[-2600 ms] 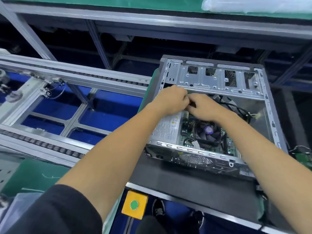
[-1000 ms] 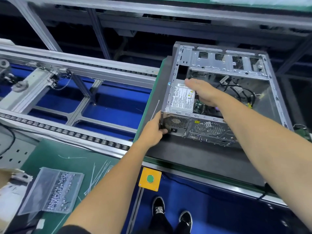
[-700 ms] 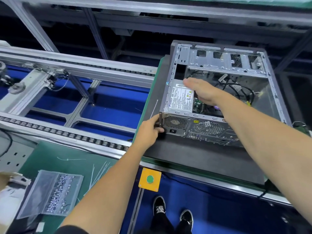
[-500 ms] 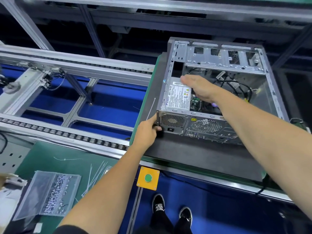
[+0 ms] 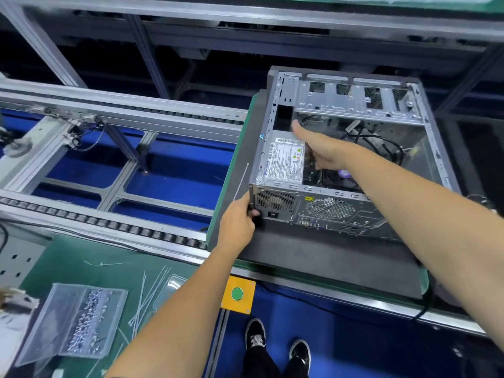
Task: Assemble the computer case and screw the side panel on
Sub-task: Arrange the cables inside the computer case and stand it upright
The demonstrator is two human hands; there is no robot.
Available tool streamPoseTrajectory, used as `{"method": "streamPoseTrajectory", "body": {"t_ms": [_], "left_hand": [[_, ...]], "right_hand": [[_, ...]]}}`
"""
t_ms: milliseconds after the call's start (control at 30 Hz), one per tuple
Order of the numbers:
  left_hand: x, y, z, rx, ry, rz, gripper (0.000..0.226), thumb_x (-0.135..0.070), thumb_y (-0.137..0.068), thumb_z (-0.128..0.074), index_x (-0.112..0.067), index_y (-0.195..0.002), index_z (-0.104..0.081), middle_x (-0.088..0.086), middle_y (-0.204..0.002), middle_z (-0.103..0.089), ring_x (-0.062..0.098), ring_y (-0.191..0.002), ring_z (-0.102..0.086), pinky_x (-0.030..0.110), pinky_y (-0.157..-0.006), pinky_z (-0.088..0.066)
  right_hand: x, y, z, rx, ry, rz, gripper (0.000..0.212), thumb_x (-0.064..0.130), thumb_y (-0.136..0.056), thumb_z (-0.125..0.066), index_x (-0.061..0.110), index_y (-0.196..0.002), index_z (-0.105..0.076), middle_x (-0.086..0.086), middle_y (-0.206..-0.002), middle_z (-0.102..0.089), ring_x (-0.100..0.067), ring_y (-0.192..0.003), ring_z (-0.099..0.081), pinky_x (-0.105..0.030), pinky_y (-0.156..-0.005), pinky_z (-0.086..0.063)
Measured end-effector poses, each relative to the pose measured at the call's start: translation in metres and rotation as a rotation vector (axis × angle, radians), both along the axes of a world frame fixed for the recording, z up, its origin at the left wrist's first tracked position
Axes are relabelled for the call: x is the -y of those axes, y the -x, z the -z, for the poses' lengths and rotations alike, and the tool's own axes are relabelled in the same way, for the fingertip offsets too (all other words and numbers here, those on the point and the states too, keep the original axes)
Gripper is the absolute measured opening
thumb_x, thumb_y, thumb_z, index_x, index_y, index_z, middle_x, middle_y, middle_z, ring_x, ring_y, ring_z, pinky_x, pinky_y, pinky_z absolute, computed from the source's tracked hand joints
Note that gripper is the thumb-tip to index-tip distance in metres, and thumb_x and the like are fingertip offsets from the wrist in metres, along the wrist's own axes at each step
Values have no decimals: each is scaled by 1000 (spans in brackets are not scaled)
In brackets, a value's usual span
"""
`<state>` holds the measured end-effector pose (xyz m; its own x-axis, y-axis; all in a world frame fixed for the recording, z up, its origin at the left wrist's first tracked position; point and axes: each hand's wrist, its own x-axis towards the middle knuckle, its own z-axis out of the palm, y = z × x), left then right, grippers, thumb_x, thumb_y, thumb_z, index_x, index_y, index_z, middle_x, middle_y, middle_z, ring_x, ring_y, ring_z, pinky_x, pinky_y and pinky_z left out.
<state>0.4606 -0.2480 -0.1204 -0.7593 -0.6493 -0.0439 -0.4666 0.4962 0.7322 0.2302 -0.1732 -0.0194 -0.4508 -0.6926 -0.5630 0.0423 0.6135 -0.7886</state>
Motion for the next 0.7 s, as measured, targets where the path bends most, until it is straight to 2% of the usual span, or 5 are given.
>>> {"method": "streamPoseTrajectory", "body": {"t_ms": [167,333,400,467,700], "left_hand": [[7,6,1,-45,-274,104,52,-11,-81,-71,-24,-127,-50,-31,-93,-55,-8,-85,-51,-3,-71,-32],[6,11,15,-14,-320,31,46,-7,-86,-64,-21,-128,-51,-18,-99,-58,7,-100,-52,20,-87,-34],[10,11,18,-12,-341,53,46,-5,-86,-63,-25,-127,-52,-28,-94,-56,5,-100,-52,20,-88,-32],[14,9,18,-5,-343,80,46,-4,-86,-63,-29,-123,-53,-35,-93,-53,5,-102,-51,21,-90,-32],[18,7,15,22,-245,125,46,5,-86,-55,-38,-100,-49,-36,-84,-50,-6,-84,-49,6,-76,-29]], "right_hand": [[0,-5,6,129,1,-20,80,81,-83,-43,33,-148,-40,-6,-157,-39,-33,-142,-37,-65,-112,-28],[2,2,15,55,31,-4,75,71,-88,-49,27,-149,-42,-6,-157,-38,-32,-145,-34,-62,-114,-29],[0,4,13,63,61,-21,57,61,-95,-49,20,-133,-57,-7,-132,-65,-29,-116,-64,-48,-88,-56],[-1,7,12,59,88,-32,48,56,-97,-50,17,-119,-65,-4,-110,-75,-24,-93,-73,-35,-69,-60],[1,8,15,31,42,-52,99,86,-70,-55,23,-146,-47,-5,-151,-47,-28,-133,-48,-60,-111,-35]]}}
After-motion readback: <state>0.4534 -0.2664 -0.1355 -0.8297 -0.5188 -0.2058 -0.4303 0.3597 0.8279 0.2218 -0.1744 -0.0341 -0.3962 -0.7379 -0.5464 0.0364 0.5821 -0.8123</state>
